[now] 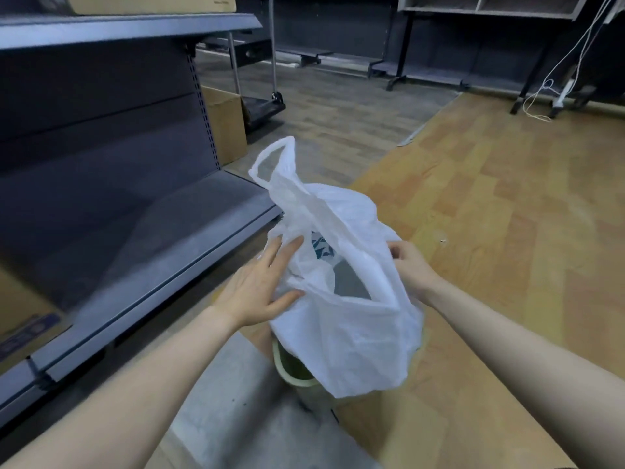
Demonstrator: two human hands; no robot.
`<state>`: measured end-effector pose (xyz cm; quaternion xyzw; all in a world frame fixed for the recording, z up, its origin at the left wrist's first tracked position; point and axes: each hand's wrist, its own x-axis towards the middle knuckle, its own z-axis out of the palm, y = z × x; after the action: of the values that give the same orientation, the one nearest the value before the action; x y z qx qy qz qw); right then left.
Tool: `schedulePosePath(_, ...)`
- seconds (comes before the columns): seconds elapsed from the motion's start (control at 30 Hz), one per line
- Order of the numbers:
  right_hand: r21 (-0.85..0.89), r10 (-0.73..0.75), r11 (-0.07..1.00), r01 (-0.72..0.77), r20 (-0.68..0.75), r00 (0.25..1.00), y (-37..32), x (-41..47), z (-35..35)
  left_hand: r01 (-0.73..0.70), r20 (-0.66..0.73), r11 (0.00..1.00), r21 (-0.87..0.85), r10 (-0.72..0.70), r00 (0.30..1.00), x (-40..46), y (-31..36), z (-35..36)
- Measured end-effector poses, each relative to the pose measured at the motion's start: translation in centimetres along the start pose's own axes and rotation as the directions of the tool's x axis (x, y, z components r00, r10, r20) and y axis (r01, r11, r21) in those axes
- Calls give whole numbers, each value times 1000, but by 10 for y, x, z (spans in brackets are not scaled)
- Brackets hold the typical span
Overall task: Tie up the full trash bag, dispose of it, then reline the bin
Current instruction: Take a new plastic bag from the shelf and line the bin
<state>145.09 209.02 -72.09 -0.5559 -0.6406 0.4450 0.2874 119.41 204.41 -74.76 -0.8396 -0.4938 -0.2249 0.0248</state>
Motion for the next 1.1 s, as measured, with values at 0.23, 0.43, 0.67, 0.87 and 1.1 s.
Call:
schedulePosePath(0.23,258,232,900,-352,401,886,9,-6,24,58,77,998,-33,-55,996,7,14,13)
schedulePosePath(0.43,-229,435,900,-371,433,789,27,-3,20,-82,120,995,55,75,990,5,17,25)
schedulePosePath(0.67,146,-71,981,125,-331,941,-5,10,-11,24,170,1000,-9,-22,985,16,19,35)
schedulePosePath(0.87,-395,-362,860,323,-27,932,-15,-2,9,-33,137,998,-57,41,990,20,31,39)
schedulePosePath(1.1,-854,202,503,129,262,944,35,2,28,-37,415,989,140,-25,910,7,31,36)
